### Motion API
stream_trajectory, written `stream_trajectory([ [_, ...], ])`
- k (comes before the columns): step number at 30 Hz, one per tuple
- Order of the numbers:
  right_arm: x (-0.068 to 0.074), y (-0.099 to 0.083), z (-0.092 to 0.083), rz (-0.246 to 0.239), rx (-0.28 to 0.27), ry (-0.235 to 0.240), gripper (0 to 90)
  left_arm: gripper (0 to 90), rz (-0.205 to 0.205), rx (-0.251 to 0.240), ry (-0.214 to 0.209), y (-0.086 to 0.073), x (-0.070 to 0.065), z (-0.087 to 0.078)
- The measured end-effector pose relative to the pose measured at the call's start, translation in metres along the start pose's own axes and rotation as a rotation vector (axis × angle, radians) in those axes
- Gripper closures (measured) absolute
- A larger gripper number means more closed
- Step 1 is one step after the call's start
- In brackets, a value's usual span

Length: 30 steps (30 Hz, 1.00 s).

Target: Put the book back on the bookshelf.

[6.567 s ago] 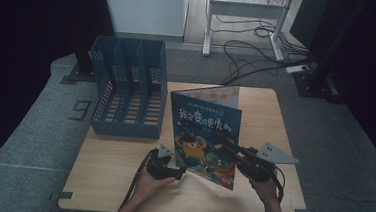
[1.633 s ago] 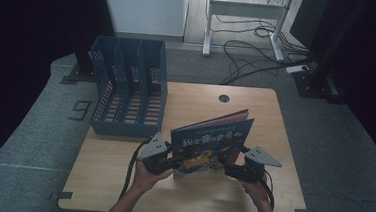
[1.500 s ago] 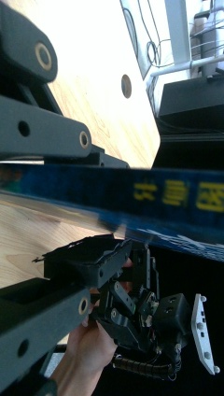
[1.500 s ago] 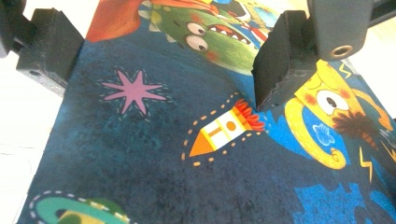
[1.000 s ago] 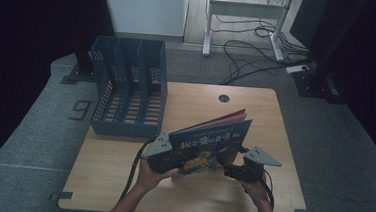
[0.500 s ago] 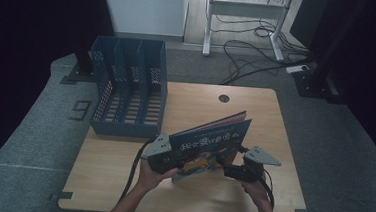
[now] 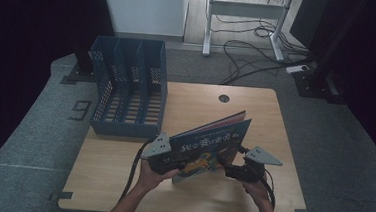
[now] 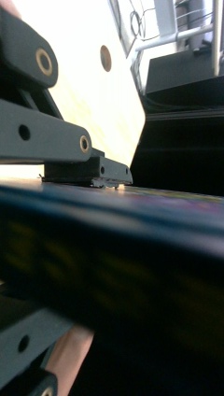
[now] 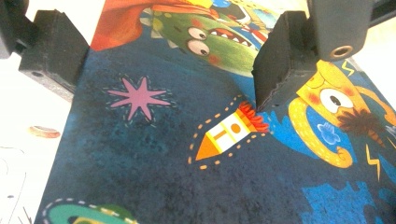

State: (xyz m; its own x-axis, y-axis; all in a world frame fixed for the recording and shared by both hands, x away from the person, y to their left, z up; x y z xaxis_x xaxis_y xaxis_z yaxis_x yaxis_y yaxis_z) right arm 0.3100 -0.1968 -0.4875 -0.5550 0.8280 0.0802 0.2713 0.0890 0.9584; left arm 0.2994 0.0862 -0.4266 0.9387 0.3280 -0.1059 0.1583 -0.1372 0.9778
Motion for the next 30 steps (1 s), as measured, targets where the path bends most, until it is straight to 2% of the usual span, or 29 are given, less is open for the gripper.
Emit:
stream_trajectory([
  [6, -0.0005, -0.0001, -0.0007, -0.003, 0.001, 0.006, 18.3, 71.0, 0.009, -0.007, 0.015, 0.0011, -0.001, 0.0003],
  [12, -0.0009, -0.0003, -0.0007, -0.002, 0.002, 0.01, 17.9, 75.1, 0.048, -0.009, 0.026, -0.0001, -0.0053, 0.0],
  [15, -0.0009, -0.0007, -0.0003, -0.004, 0.006, -0.005, 18.7, 80.0, 0.054, -0.017, 0.027, -0.0012, -0.0074, -0.0009],
  [16, -0.0022, -0.0018, 0.0002, 0.006, 0.01, -0.01, 19.0, 80.9, 0.064, -0.021, 0.045, -0.0017, -0.0088, -0.0011],
  [19, -0.0024, -0.0023, 0.0004, 0.007, 0.011, -0.009, 19.1, 81.2, 0.069, -0.023, 0.046, -0.0019, -0.0092, -0.0013],
  [24, -0.0026, -0.0023, 0.0002, 0.005, 0.011, -0.012, 19.2, 81.5, 0.068, -0.026, 0.048, -0.0021, -0.0097, -0.0015],
  [30, -0.0067, -0.0034, -0.0034, 0.012, 0.005, -0.02, 20.0, 82.0, 0.03, -0.066, 0.064, -0.0025, -0.0072, -0.0053],
])
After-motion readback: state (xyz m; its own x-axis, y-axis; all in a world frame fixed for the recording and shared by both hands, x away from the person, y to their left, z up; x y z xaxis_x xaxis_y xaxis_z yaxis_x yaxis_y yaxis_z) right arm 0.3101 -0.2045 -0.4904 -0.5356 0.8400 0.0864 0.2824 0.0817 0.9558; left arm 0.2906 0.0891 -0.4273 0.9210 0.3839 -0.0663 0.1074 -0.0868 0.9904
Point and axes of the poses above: each handheld gripper's, and its own axes: z roughly forward along the jaws, y roughly out of its top, x roughly to its left, the point moved 1 cm from there along z, roughly forward along the jaws, and after that the axes turned 7 degrees about -y, right-handed, at the moved point
